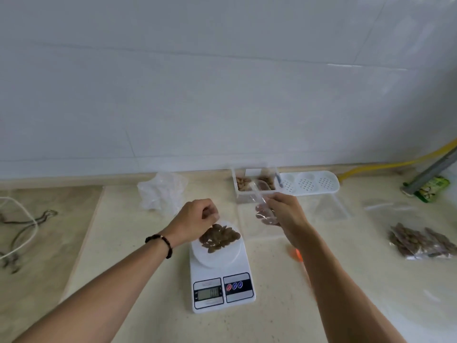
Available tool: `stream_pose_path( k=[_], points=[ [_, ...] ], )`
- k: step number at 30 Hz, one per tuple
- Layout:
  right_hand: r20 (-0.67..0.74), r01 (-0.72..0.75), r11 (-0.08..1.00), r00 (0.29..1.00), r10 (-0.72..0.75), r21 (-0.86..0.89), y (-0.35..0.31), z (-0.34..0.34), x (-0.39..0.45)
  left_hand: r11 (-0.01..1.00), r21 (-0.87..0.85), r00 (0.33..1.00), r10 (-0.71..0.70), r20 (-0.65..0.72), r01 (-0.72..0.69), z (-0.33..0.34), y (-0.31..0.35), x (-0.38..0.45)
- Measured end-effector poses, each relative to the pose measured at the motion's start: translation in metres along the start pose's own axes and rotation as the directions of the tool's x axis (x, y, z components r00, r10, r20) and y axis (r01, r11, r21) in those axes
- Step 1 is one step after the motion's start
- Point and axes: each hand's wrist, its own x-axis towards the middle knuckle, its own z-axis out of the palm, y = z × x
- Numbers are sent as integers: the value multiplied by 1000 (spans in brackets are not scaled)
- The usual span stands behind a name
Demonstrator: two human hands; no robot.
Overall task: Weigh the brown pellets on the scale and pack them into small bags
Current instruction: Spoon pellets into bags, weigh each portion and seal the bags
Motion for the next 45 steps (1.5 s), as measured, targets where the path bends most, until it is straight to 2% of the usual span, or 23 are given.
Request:
stream_pose_path(
  k=[5,9,11,13,16,18,21,25,31,39,45],
  points=[
    [-144,-154,987,979,144,-56,57,14,29,998,30,995,-51,88,49,16,-37,20],
    [-256,-239,968,943,212,-80,87,8,49,997,51,995,-65,82,61,34,-56,28],
    [-322,-243,942,933,161,-232,95,5,54,990,139,999,-17,46,10,38,-62,28],
    [-349,-202,858,937,28,-473,95,6,53,978,207,1000,22,0,-22,38,-65,24],
    [-220,-10,691,952,-215,-723,89,18,41,950,308,993,89,-77,-62,34,-67,4],
    [-93,107,577,948,-306,-810,83,30,30,915,398,985,123,-125,-64,33,-70,-15],
    [61,249,457,920,-387,-854,79,43,10,867,498,987,84,-134,-6,37,-76,-48],
    [194,341,362,902,-384,-868,82,50,-15,796,600,997,-53,-64,81,45,-85,-92],
    [267,383,294,892,-365,-876,92,44,-47,754,639,988,-126,-89,153,61,-85,-138],
    [315,415,248,879,-359,-875,96,38,-73,768,615,984,-122,-133,179,78,-79,-161],
    [329,428,258,877,-350,-866,95,34,-76,788,591,982,-102,-157,176,83,-77,-162]
  ],
)
